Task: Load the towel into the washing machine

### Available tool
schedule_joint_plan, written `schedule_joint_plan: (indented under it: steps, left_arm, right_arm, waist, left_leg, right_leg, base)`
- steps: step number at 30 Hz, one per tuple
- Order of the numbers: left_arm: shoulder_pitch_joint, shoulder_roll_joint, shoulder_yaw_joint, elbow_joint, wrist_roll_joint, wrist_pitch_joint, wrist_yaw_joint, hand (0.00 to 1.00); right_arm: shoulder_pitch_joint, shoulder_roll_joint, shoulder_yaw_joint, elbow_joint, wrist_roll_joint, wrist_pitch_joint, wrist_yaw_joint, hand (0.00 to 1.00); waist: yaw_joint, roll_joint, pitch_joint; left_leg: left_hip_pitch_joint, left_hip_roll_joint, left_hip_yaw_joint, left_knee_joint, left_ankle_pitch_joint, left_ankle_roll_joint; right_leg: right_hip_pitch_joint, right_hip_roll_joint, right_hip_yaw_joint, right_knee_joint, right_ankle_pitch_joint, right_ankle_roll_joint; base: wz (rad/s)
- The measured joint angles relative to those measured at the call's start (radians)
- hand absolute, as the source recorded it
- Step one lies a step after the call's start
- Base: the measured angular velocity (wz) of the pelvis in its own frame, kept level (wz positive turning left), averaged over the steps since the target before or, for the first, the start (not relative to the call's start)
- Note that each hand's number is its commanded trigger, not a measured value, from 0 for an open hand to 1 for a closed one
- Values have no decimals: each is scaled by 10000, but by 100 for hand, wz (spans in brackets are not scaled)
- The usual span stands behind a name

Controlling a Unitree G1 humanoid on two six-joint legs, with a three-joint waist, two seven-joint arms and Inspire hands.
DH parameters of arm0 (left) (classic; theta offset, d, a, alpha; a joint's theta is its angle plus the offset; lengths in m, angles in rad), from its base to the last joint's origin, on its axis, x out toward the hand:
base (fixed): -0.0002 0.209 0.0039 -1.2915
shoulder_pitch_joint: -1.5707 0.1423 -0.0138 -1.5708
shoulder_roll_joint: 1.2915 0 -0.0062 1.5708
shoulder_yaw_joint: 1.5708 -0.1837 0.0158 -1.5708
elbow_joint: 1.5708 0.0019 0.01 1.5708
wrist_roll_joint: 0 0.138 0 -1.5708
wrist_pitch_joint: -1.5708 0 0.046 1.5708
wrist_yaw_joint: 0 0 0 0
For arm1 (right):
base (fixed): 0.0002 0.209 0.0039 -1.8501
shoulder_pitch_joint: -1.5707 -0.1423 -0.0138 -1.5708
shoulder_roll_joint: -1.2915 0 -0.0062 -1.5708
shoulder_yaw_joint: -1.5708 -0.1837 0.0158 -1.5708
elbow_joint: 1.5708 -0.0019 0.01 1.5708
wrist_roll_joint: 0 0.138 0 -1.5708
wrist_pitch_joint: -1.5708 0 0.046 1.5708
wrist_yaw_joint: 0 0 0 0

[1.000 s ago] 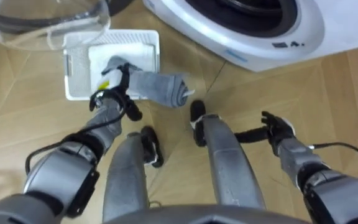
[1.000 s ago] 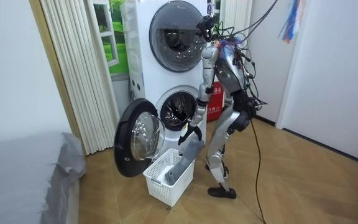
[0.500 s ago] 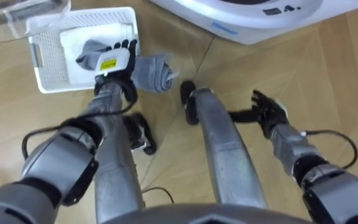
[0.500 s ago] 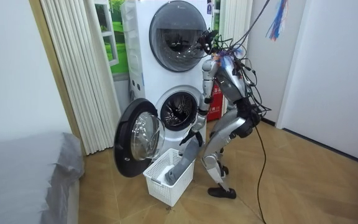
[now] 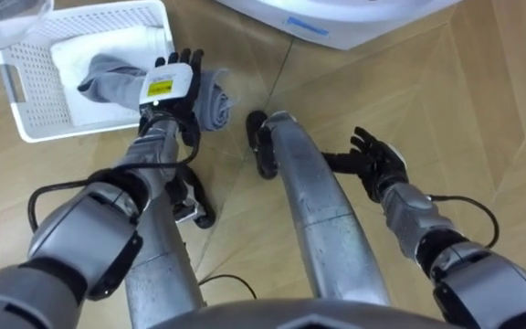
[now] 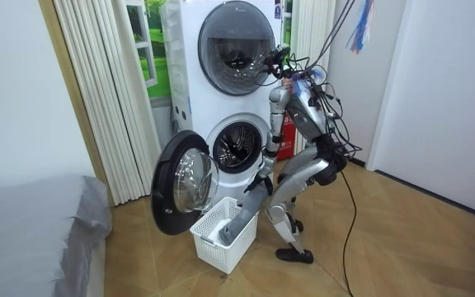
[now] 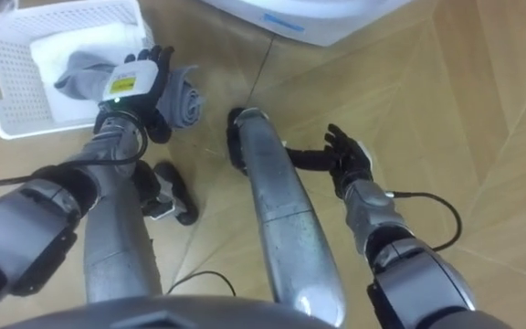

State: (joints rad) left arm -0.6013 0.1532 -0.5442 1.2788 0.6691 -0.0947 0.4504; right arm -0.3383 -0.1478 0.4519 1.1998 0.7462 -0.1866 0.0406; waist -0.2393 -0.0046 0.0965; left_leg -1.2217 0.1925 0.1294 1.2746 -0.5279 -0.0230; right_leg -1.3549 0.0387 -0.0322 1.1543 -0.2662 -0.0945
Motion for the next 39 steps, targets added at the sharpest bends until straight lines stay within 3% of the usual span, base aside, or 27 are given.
schedule_joint_plan:
  steps: [8,14,25,31,35,39]
  left_arm:
    - [3,-61,-129,233,-1,-15,85,100]
    - [-160,164,-246,465,-15,-81,369,100]
    - [-163,346,-376,628,299,-139,399,100]
    - [87,380,-682,638,463,-189,408,100]
    - [136,404,-680,627,409,-239,471,100]
    - [90,389,-658,630,419,-565,725,100]
  right_arm:
    - [-169,30,308,263,1077,-1,388,0]
    - [-298,42,447,451,1470,-7,725,0]
    - [-337,42,469,537,1283,58,816,0]
    - [-330,40,573,720,1123,130,801,0]
    - [-301,51,578,737,479,146,611,0]
    - [-290,6,770,766,344,154,389,0]
  waist:
    - [22,-26,-3]
    - [38,-30,-5]
    - [90,-108,-16]
    - [269,-148,-18]
    - [346,-140,-23]
    - [656,-111,-19]
  left_leg:
    - [-176,46,-101,157,-114,-79]
    - [-405,-147,-545,315,-185,-171]
    - [-327,-314,-723,360,-234,-136]
    - [203,-312,-617,1,-213,-168]
    - [669,-361,-604,-617,-28,-161]
    - [1239,-369,-586,-1317,209,-119]
  right_leg:
    - [-178,120,-17,152,-86,-84]
    - [-244,150,-227,165,-102,-168]
    - [-145,134,-257,116,-76,-117]
    - [330,125,-208,-184,-53,-124]
    - [846,125,-247,-858,195,-163]
    - [1484,147,-272,-1612,422,-131]
  base:
    - [-4]
    - [-1]
    - [0]
    - [-2]
    - [-5]
    - [0]
